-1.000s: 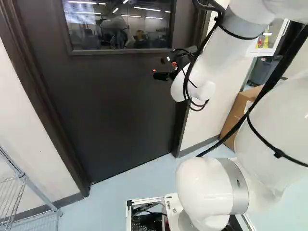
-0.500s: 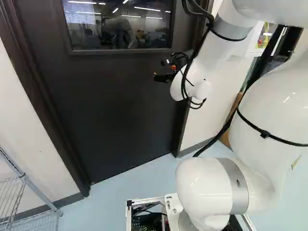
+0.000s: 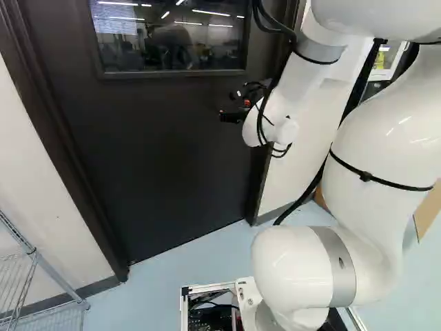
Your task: Open the door and move inside
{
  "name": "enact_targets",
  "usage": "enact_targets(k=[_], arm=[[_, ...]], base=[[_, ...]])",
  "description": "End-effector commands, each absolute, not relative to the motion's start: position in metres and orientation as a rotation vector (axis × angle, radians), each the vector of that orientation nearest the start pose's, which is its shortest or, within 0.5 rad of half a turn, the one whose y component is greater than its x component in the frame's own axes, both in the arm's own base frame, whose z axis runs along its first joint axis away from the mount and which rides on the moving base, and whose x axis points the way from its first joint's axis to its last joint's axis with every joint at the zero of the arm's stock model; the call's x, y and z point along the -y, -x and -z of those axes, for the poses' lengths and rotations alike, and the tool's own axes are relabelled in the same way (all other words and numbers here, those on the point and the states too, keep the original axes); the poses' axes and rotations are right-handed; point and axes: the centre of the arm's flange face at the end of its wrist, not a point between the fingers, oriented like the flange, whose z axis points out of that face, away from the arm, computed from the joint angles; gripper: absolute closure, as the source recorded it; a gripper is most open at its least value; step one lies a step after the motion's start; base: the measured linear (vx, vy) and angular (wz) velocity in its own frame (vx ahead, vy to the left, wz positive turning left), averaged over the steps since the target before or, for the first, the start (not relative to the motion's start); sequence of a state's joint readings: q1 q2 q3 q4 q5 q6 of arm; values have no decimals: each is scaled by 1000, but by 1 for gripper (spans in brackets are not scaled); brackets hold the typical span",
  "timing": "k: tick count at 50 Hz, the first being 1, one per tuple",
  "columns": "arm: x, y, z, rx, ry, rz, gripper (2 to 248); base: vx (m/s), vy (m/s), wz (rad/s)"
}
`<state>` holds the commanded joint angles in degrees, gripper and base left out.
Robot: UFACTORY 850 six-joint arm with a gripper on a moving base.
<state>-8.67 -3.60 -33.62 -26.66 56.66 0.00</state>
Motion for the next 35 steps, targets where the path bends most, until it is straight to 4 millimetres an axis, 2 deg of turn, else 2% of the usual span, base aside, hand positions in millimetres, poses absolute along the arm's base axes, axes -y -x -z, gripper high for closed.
enact_targets(k=[12,35], arm=[[34,-443,-438,526,2292,2065,3],[33,-415,-414,505,2345,1991,3]], base=[[0,0,0],[0,0,0]])
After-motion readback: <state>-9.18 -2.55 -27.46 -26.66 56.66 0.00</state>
